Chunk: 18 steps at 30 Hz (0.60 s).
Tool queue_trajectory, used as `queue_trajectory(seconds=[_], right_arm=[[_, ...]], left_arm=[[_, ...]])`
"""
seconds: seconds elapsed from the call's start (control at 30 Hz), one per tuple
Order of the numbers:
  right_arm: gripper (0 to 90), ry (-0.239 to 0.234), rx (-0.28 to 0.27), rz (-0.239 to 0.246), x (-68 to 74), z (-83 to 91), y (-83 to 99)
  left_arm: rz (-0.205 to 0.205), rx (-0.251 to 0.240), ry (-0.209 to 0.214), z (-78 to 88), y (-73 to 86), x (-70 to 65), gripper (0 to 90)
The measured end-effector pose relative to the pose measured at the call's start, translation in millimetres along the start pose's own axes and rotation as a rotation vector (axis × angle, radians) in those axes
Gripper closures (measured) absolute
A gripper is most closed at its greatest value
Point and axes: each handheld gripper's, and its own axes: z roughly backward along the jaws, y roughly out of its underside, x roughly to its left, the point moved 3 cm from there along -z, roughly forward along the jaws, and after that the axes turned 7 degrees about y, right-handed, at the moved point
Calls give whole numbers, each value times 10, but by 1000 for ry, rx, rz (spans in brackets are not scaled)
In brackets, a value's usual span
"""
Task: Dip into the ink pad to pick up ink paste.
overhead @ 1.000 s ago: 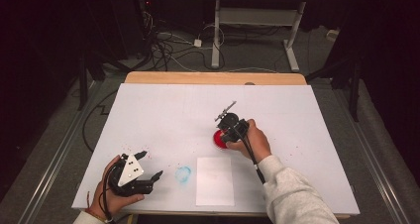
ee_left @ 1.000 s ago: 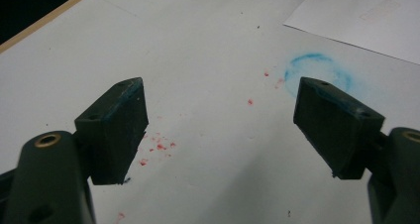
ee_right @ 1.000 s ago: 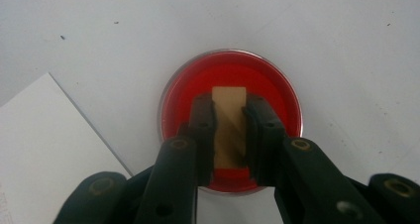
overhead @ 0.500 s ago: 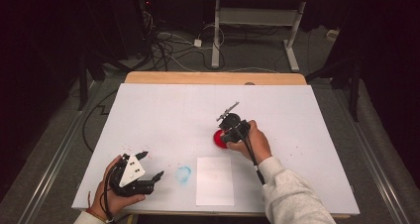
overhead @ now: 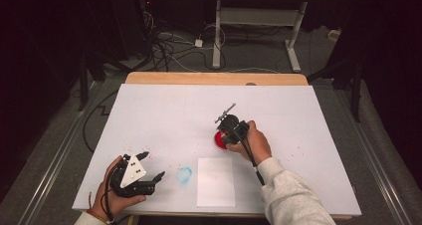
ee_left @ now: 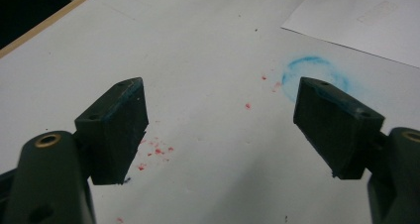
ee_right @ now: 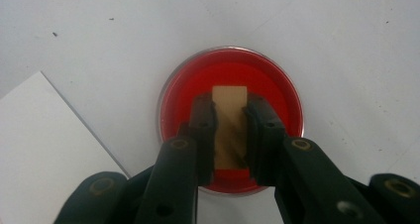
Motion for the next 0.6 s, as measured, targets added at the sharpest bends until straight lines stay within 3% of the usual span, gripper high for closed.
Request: queue_trajectory(seconds=[0.6], right_arm=[[762, 4, -4, 16, 3, -5, 7]], left_arm=[[4, 0, 0, 17, 18, 6, 206]])
